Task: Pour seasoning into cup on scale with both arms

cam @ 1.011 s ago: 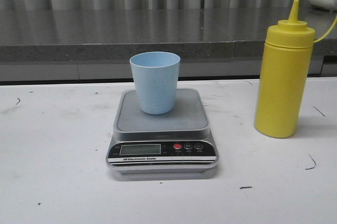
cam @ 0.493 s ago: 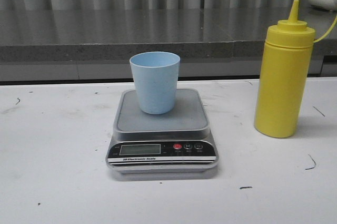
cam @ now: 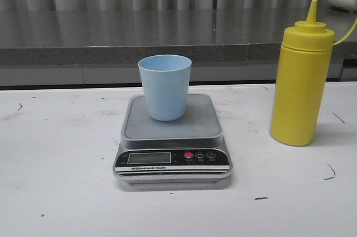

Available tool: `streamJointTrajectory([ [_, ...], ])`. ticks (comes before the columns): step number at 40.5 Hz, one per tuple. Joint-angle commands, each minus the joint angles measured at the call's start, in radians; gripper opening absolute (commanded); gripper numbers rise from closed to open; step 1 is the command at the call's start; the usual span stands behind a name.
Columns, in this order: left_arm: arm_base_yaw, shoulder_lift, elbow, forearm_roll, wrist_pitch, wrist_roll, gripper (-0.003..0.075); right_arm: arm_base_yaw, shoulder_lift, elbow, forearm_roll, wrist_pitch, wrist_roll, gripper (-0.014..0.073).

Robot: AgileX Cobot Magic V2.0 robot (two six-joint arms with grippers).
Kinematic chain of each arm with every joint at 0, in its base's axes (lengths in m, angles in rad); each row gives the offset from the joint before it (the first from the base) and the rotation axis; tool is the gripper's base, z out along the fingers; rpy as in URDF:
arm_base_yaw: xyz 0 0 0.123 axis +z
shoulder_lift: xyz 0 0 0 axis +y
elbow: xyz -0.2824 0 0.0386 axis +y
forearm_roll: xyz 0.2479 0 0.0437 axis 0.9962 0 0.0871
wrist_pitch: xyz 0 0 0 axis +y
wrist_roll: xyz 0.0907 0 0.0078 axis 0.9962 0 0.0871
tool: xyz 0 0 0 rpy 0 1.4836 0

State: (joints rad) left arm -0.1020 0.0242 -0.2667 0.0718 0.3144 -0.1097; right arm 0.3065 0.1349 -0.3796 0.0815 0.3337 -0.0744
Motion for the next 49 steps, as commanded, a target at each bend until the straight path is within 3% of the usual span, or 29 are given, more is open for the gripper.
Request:
streamJointTrajectory([
  [1, 0.024, -0.024, 0.01, -0.011, -0.086, -0.007, -0.002, -0.004, 0.009, -0.033, -0.004, -0.079, -0.008, -0.012],
  [12, 0.129, -0.047, 0.164, -0.056, -0.197, -0.007, -0.002, -0.004, 0.009, -0.033, -0.004, -0.078, -0.008, -0.012],
  [19, 0.135, -0.047, 0.292, -0.056, -0.314, -0.007, -0.002, -0.004, 0.009, -0.033, -0.004, -0.078, -0.008, -0.012],
  [22, 0.135, -0.047, 0.293, -0.056, -0.26, -0.007, -0.002, -0.004, 0.009, -0.033, -0.004, -0.078, -0.008, -0.012],
  [49, 0.135, -0.047, 0.295, -0.056, -0.258, -0.007, -0.002, -0.004, 0.009, -0.033, -0.004, -0.078, -0.008, -0.012],
])
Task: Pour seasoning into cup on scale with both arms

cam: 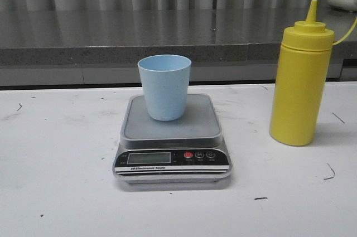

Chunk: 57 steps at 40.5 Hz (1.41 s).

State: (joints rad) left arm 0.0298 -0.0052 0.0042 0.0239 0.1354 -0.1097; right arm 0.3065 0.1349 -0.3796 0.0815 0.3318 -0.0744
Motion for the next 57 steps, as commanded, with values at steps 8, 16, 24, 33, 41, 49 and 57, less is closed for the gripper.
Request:
streamJointTrajectory([
  [8, 0.003, -0.017, 0.024, -0.009, -0.079, -0.007, -0.002, -0.004, 0.009, -0.033, -0.004, -0.076, -0.008, -0.012],
  [16, 0.003, -0.017, 0.024, -0.009, -0.079, -0.007, -0.002, -0.004, 0.009, -0.029, -0.013, -0.08, -0.009, -0.012],
  [24, 0.003, -0.017, 0.024, -0.009, -0.079, -0.007, -0.002, -0.096, -0.035, 0.071, -0.048, -0.179, -0.009, -0.012],
  [33, 0.003, -0.017, 0.024, -0.009, -0.079, -0.007, -0.002, -0.293, -0.134, 0.252, -0.048, -0.226, -0.008, -0.012],
  [41, 0.003, -0.017, 0.024, -0.009, -0.079, -0.007, -0.002, -0.341, -0.161, 0.37, -0.048, -0.236, -0.008, -0.012],
  [49, 0.003, -0.015, 0.024, -0.009, -0.079, -0.007, -0.002, -0.341, -0.162, 0.402, -0.048, -0.182, -0.008, -0.012],
  [57, 0.003, -0.015, 0.024, -0.009, -0.079, -0.007, -0.002, -0.341, -0.162, 0.401, -0.048, -0.173, -0.008, -0.012],
])
